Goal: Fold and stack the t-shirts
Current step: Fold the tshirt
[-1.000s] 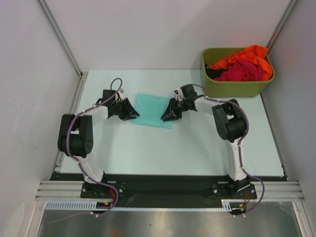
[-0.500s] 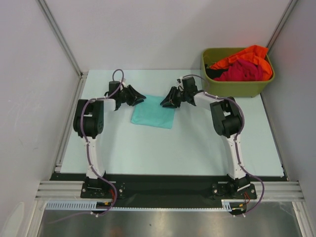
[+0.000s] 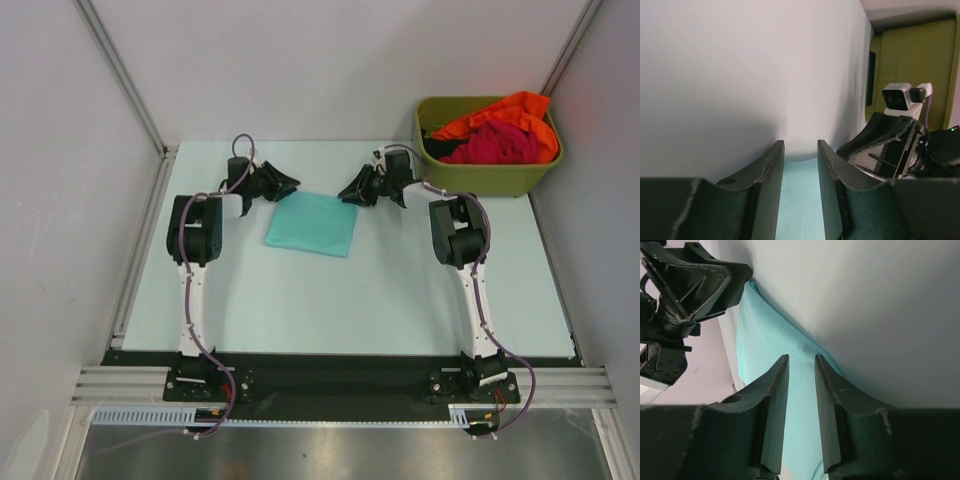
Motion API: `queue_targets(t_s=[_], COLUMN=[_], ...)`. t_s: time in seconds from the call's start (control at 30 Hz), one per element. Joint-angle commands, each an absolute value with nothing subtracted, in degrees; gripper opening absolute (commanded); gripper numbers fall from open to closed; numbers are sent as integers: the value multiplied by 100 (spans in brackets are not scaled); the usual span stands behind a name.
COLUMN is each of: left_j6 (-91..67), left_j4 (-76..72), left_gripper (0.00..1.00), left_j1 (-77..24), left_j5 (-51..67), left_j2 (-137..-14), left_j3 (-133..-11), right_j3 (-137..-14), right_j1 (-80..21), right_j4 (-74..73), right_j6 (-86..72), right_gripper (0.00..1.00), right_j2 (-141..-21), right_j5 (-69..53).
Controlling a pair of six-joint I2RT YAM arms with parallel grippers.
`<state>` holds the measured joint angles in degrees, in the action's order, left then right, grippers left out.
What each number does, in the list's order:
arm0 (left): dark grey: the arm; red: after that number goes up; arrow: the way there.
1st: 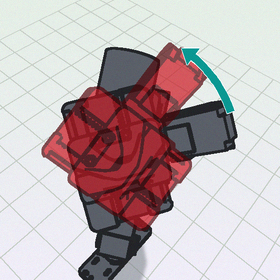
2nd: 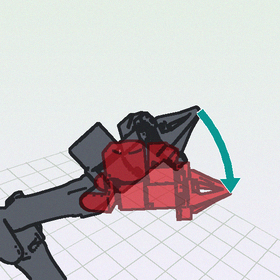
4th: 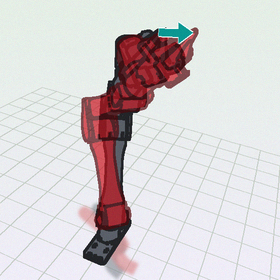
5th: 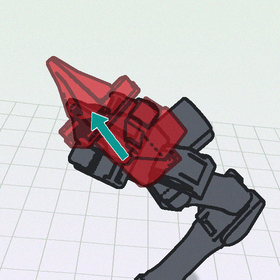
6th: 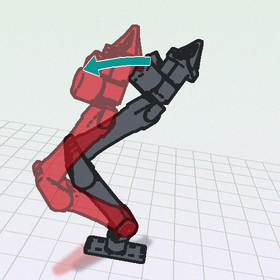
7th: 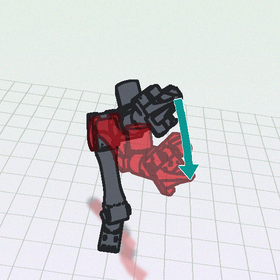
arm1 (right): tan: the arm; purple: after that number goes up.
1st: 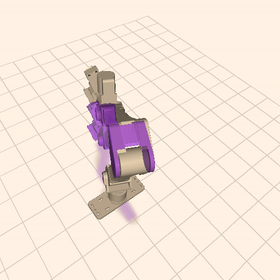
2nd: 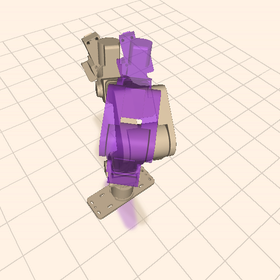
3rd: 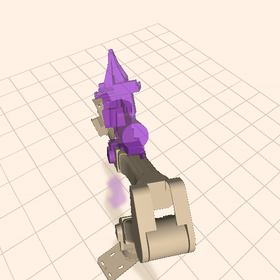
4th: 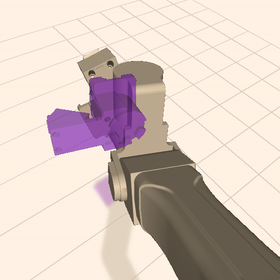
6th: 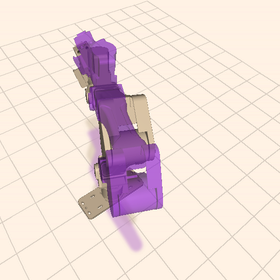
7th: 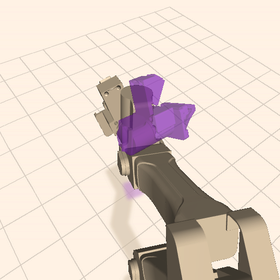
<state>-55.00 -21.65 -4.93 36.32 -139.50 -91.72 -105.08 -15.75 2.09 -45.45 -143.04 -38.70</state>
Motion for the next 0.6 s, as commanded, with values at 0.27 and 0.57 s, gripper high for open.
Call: queue_targets(t_s=[0.27,0.57], left_j6=[-4133,-2971], left_j4=[-55,1599], left_gripper=[47,54], left_j1=[-316,-501], left_j5=[3297,2734], left_j2=[-13389,-10682], left_j3=[-10422,-9082], right_j3=[-12082,-12692], right_j1=[-1520,-1942], right_j4=[-1798,-3549], right_j6=[-3754,-2822], right_gripper=[54,75], right_j2=[-14616,-13721], right_j5=[-3033,-1900])
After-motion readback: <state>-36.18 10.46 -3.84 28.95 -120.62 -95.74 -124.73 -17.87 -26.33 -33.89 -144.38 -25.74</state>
